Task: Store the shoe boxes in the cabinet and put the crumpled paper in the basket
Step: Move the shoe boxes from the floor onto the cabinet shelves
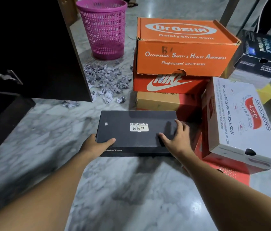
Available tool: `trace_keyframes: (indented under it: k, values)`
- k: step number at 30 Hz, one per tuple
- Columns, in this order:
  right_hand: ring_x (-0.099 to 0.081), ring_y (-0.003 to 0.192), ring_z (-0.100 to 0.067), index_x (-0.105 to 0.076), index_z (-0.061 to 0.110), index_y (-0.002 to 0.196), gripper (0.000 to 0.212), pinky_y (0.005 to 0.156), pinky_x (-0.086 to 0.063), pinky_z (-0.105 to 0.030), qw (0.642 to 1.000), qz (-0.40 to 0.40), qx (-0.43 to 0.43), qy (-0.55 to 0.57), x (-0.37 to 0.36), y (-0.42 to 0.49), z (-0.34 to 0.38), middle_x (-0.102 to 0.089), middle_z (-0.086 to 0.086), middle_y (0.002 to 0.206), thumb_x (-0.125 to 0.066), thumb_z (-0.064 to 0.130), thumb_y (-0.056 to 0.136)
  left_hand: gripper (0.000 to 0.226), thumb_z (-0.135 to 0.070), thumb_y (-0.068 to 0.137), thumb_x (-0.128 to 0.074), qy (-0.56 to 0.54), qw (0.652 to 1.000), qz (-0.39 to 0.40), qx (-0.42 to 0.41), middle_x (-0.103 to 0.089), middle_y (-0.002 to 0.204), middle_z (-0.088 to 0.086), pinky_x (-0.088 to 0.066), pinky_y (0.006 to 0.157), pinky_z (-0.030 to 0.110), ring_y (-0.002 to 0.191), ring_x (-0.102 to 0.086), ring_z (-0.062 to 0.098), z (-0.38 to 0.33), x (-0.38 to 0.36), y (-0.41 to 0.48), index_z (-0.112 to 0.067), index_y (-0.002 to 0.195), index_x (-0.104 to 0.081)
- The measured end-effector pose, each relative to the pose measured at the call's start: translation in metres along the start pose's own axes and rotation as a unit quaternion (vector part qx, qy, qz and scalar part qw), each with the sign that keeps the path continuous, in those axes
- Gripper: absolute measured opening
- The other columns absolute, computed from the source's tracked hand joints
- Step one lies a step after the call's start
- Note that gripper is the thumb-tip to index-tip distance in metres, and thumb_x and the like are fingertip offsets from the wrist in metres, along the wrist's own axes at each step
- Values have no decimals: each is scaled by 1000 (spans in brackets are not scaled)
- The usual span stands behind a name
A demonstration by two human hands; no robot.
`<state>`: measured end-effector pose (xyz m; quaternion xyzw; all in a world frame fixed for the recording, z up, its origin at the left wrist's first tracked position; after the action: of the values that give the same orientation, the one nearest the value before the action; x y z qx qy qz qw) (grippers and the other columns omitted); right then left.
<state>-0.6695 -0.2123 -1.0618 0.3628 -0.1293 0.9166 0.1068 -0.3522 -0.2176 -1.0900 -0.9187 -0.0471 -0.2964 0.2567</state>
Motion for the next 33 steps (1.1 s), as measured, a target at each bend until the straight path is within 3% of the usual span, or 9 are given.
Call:
trace_keyframes:
  k: [4, 7, 13, 19, 22, 25, 28, 33]
  values:
    - [-44, 135, -31, -17, 15, 152, 97, 113, -36, -42, 991, 6, -67, 117, -13, -7, -11, -42, -15, 149, -76, 44, 81, 73, -69, 57, -70, -85, 996, -31, 18, -68, 112, -11, -51, 90, 33, 100, -65, 13, 9, -14, -11, -29, 118, -60]
    - [-55, 123, -32, -24, 20, 148, 100, 105, -46, -44, 995, -14, -67, 74, -12, -4, -10, -53, -14, 139, -76, 58, 73, 56, -52, 71, -76, -131, 988, -69, 37, -67, 109, -6, -51, 85, 34, 99, -64, 18, 12, -14, -17, -25, 116, -58]
    - [-60, 115, -24, -37, 33, 137, 114, 97, -52, -44, 998, 44, 12, 46, -24, -1, 27, -58, -2, 131, -71, 88, 42, 45, -48, 72, -80, -209, 971, -104, 52, -66, 110, -7, -55, 81, 38, 101, -63, 18, 27, 28, -28, -30, 108, -60]
    - [-54, 122, -16, -38, 31, 139, 117, 103, -49, -44, 979, 86, 120, 139, -32, -5, 93, -53, 6, 140, -83, 76, 41, 41, -50, 65, -84, -261, 948, -178, 39, -69, 107, -4, -56, 86, 46, 98, -67, 20, 30, 94, -50, -31, 94, -61]
    - [-55, 118, -12, -42, 30, 138, 109, 102, -48, -34, 965, 84, 167, 184, -36, -10, 129, -55, 8, 136, -86, 69, 47, 54, -59, 53, -84, -262, 938, -224, 25, -72, 101, -7, -58, 85, 46, 92, -70, 19, 22, 138, -63, -33, 97, -65]
    - [-56, 115, -11, -44, 27, 139, 102, 99, -50, -31, 946, 89, 199, 241, -42, -21, 169, -55, 7, 133, -88, 60, 53, 47, -54, 65, -82, -249, 931, -268, -4, -70, 102, -5, -57, 86, 42, 91, -67, 17, 8, 187, -78, -31, 103, -66]
    - [-58, 114, -12, -41, 29, 140, 102, 97, -53, -35, 929, 105, 220, 278, -48, -30, 211, -55, 7, 131, -90, 57, 55, 34, -51, 70, -80, -258, 917, -302, -27, -69, 99, -7, -56, 88, 45, 94, -67, 18, 0, 230, -93, -32, 93, -64]
    - [-58, 103, 2, -40, 25, 139, 94, 78, -51, -10, 903, 125, 279, 303, -49, -47, 290, -56, 9, 126, -89, 46, 62, 40, -48, 73, -79, -308, 884, -348, -45, -69, 101, -3, -57, 74, 37, 91, -67, 18, 2, 293, -125, -28, 104, -63]
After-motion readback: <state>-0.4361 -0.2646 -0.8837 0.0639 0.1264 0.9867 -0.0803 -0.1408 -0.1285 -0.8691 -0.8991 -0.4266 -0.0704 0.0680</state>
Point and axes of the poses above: each hand's wrist, its own y-axis towards the middle knuckle, its own x-axis out of the back of the hand, z = x × y, the point moved 4 cm from there along y, towards the middle knuckle
